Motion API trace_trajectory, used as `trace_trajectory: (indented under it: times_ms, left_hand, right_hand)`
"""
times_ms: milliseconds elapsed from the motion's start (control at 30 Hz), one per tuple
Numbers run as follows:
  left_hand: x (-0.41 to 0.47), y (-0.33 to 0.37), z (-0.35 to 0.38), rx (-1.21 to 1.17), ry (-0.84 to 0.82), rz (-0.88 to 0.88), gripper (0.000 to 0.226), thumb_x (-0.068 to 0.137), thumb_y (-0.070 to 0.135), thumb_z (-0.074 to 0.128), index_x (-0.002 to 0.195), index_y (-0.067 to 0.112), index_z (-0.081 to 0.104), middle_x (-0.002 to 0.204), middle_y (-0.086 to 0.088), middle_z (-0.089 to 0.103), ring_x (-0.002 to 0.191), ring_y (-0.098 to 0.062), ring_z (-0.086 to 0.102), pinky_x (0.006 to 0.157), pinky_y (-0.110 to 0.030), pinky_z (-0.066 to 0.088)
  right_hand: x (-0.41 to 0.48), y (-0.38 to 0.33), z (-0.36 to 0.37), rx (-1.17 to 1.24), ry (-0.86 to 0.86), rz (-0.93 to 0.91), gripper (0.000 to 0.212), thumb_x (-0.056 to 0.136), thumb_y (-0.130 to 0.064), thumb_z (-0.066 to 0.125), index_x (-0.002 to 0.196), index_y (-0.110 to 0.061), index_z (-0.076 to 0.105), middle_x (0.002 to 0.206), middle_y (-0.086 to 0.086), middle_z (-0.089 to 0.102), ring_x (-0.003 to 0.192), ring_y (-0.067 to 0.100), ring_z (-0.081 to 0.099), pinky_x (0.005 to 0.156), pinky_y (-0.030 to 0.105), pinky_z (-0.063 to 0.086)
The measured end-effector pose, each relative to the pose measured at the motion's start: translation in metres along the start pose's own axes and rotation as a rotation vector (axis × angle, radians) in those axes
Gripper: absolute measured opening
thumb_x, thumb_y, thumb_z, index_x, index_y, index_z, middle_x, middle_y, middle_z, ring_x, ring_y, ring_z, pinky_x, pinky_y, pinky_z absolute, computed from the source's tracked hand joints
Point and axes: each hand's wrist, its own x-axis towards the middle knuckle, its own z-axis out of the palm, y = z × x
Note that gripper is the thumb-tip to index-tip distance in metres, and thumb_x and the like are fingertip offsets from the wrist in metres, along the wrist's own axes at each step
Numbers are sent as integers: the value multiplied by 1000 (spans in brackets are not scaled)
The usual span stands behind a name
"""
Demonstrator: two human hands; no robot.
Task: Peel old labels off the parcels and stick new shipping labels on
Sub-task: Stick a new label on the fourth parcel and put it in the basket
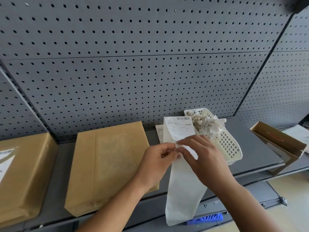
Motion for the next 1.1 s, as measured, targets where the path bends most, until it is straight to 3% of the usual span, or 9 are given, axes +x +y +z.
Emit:
trace_trajectory:
  times_ms: [167,300,400,533,600,667,767,1000,1100]
  left_hand:
    - [-2,-1,-3,24,12,14,16,99,13,63,106,17,77,96,1,77,95,-15,72,92,-30,56]
    - [-4,-4,-3,38,20,-65,7,95,12,69,95,15,75,86,-1,76,82,-10,70,80,-24,54]
    - [-5,-7,-4,67,-1,-156,4,93,12,70,90,10,72,85,-7,75,78,-13,66,85,-38,56]
    - [-5,4,-7,-79,-74,-263,19,97,17,65,105,0,66,101,-14,75,88,-18,69,92,-45,54]
    - [-2,14,-9,-170,-85,-278,26,100,26,60,115,5,66,111,-5,75,103,-19,71,97,-43,53]
    - [4,18,-11,-145,-61,-247,30,100,36,60,116,11,67,112,-2,75,107,-23,70,99,-48,52]
    - [9,16,-10,-90,-16,-221,40,97,41,65,110,3,67,109,-11,75,105,-32,70,99,-57,52]
    - [12,1,-7,-71,24,-218,35,96,25,68,97,-9,62,97,-20,74,90,-34,72,84,-41,58]
    - [11,-5,-10,37,1,-241,36,94,30,71,88,-4,61,91,-20,72,75,-20,63,71,-33,49]
  right_hand:
    - [2,-5,0,-45,72,-24,15,97,-31,56,97,-25,70,94,-16,67,90,10,62,68,29,51]
    - [7,-10,0,168,130,218,7,94,-22,63,88,-25,66,84,-19,66,78,2,62,64,26,52]
    - [11,-14,-5,349,160,386,18,96,-19,60,83,-30,60,75,-21,66,76,-2,61,62,9,42]
    - [8,-20,-10,365,144,352,14,97,-17,59,86,-26,61,78,-18,67,80,-2,63,64,7,43]
    - [3,-23,-10,350,107,313,14,97,-19,59,87,-29,59,87,-23,66,83,-5,63,65,7,42]
    - [0,-24,-9,348,93,284,13,96,-19,59,89,-30,59,89,-26,66,83,-6,63,67,8,44]
    - [-3,-24,-7,357,96,286,12,96,-18,60,89,-28,60,81,-25,66,82,-5,64,67,8,43]
    - [1,-25,-14,460,173,392,12,99,-17,56,89,-20,61,76,-14,66,76,3,62,60,12,44]
    - [5,-22,-17,472,202,423,13,101,-19,53,90,-22,59,84,-15,65,73,9,60,57,20,45]
